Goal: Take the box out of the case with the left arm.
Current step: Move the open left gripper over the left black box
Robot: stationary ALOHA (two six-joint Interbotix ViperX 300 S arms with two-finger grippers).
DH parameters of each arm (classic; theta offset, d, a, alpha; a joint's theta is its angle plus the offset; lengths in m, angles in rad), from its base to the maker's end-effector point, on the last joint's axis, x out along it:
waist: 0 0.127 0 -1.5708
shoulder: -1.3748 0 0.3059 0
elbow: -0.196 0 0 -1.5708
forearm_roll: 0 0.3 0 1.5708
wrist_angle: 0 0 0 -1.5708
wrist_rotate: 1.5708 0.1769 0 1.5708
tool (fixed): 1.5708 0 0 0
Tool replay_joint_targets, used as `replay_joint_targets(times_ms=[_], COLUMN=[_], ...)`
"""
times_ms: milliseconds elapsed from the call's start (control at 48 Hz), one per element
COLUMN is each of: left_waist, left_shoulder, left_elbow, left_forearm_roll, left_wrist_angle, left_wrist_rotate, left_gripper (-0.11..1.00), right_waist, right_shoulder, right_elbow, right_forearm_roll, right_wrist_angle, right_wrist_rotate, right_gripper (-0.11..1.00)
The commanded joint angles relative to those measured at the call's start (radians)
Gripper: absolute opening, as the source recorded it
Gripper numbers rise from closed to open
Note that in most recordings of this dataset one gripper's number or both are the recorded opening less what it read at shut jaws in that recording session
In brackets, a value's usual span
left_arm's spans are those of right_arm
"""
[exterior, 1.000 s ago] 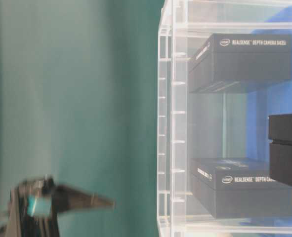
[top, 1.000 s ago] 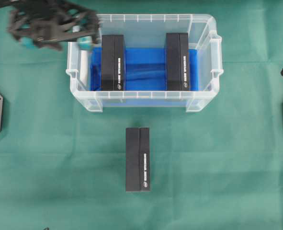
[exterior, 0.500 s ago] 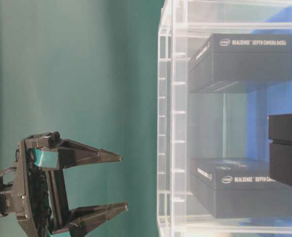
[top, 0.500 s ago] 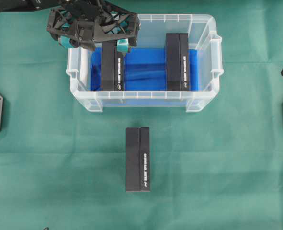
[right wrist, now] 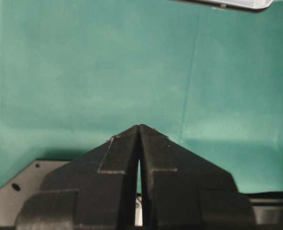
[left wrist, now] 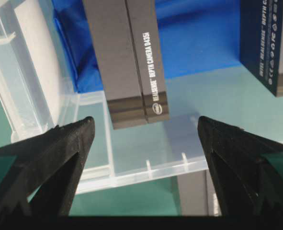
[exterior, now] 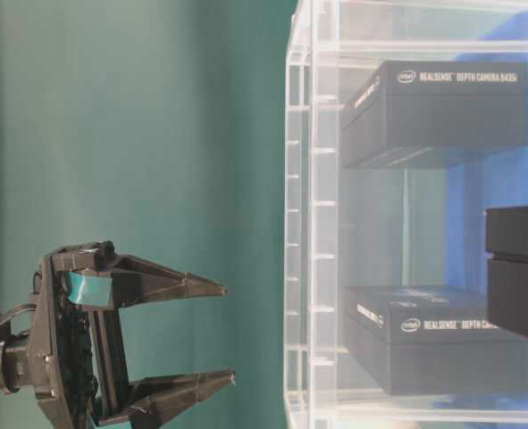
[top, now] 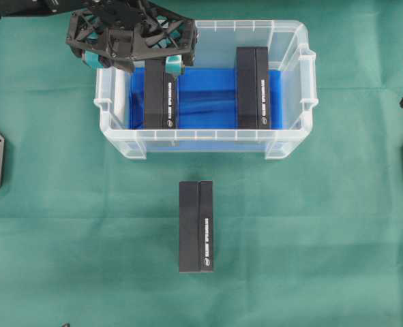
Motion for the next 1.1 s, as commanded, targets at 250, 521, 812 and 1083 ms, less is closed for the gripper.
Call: replay_joint_targets(times_ms=[250,521,812,1083], left_waist=[0.003,0.003,0.005,0.008], left_shoulder=[-0.02,-0.017,-0.017,-0.006], left_elbow=[-0.006,-0.003,0.006,0.043], left_forearm_roll=[0.005,0.005,0.005,0.008], left_wrist_angle=[-0.002,-0.005,-0.011,-0.052], left_wrist_rotate=[0.0,0.0,0.0,-0.002], left_gripper=[0.97,0.97,0.97,0.97], right_waist=[0.0,0.0,0.0,0.0], right_shoulder=[0.0,0.002,0.0,0.0], right_elbow=[-0.011,-0.011,-0.011,-0.009], right_forearm_roll=[-0.002,-0.002,-0.002,-0.002], right_wrist_angle=[-0.006,-0.003,-0.003,-0.003], right_wrist_rotate=[0.0,0.0,0.002,0.003], right_gripper=[0.0,0.0,0.0,0.0])
